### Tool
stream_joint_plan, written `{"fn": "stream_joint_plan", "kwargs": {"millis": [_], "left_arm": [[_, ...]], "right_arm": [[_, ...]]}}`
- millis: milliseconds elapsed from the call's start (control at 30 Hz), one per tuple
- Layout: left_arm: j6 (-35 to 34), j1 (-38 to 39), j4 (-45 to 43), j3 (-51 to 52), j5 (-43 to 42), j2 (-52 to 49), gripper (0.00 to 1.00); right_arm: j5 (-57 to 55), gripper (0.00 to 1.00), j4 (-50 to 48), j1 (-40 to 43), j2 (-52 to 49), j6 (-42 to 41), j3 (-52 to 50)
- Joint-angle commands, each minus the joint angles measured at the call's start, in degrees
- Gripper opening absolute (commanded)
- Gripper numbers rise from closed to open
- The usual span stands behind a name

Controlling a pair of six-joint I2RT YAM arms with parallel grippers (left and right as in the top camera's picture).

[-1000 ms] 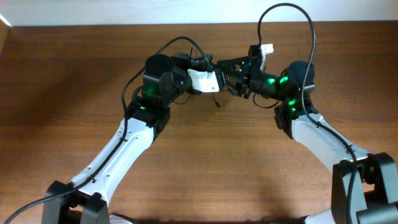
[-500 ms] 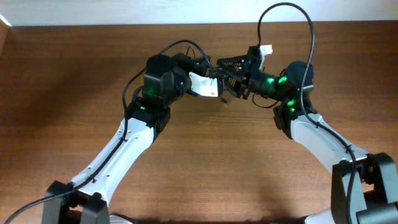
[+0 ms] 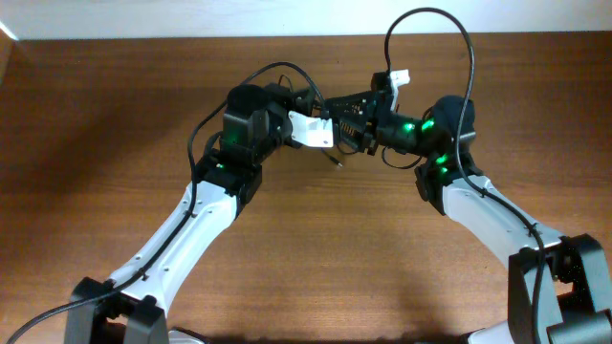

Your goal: Untangle cables

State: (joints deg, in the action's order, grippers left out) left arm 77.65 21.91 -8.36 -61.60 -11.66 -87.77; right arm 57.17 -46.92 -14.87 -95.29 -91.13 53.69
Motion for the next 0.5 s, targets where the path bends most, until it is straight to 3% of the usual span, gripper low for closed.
{"fn": "stream_joint_plan", "kwargs": {"millis": [0, 100, 233, 333, 467], "left_arm": [[0.6, 0.4, 0.2, -0.1, 0.6, -0.5, 0.00], [0.5, 1.6, 0.3, -0.1, 0.6, -0.5, 0.00], [0.4, 3.3, 0.8, -0.1, 0.5, -0.5, 0.00], [0.4, 4.0, 1.2, 0.0, 0.6, -0.5, 0.00], [0.0, 3.9, 2.3, 0.0, 0.6, -0.5, 0.00]], "right_arm": [[-2.1, 0.48, 2.0, 1.5, 1.3, 3.6, 0.6], [-2.5, 0.48, 8.1, 1.4, 1.3, 7.0, 0.6], [-3.3, 0.47, 9.2, 1.5, 1.2, 8.2, 0.6], [-3.7, 0.40, 9.2, 1.5, 1.2, 8.2, 0.6], [-3.4, 0.24, 9.2, 1.5, 1.2, 8.2, 0.6]]}}
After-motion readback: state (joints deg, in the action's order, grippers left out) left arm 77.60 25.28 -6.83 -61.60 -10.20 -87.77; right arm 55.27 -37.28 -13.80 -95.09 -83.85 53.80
